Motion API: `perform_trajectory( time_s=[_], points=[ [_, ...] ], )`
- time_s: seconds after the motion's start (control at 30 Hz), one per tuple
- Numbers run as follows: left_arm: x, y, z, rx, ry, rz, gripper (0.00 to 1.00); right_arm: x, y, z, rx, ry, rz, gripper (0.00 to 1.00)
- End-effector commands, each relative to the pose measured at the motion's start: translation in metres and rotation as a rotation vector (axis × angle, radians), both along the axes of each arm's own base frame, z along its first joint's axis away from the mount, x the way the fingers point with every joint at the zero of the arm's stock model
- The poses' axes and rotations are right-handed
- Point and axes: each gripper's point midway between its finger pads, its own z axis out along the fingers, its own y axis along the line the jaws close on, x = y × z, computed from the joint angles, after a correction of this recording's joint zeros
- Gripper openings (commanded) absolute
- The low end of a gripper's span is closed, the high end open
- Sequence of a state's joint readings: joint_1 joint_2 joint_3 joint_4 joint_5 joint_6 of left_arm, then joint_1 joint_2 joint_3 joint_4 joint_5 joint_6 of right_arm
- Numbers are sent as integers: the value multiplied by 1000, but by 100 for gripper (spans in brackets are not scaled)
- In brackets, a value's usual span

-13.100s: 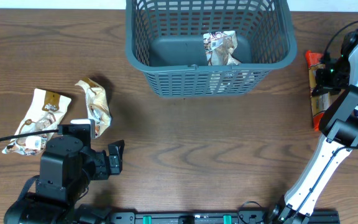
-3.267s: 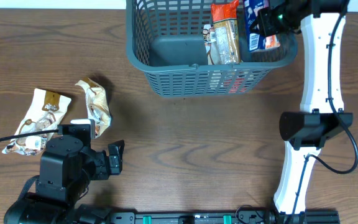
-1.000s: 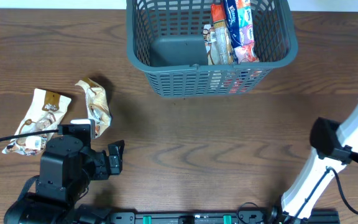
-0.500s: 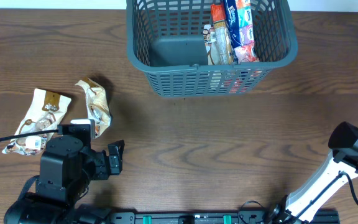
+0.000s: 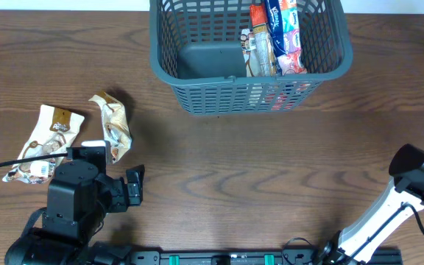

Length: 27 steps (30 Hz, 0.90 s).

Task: Pack container
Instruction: 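Open the right gripper and retract the right arm to the side, then grasp the cream pouch near the centre-left with the left gripper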

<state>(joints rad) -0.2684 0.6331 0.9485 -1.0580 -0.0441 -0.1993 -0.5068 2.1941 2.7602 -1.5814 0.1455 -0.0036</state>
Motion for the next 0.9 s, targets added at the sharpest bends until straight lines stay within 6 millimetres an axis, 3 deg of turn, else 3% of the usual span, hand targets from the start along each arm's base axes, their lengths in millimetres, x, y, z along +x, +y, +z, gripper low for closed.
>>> perform_trajectory(
  time_s=[0.0, 0.37, 0.53, 0.87],
  points=[
    [1, 5, 3, 33, -15, 7, 99, -3, 0, -10, 32, 21, -12, 99],
    [9, 1, 11, 7, -57, 4, 99, -5, 3, -49, 97, 119, -9, 99],
    [13, -26, 22, -141, -86, -64, 99, -5, 4, -51, 99, 123, -8, 99],
    [-2, -67, 29, -341, -32, -227, 96, -5, 4, -51, 99, 123, -8, 99]
  ],
)
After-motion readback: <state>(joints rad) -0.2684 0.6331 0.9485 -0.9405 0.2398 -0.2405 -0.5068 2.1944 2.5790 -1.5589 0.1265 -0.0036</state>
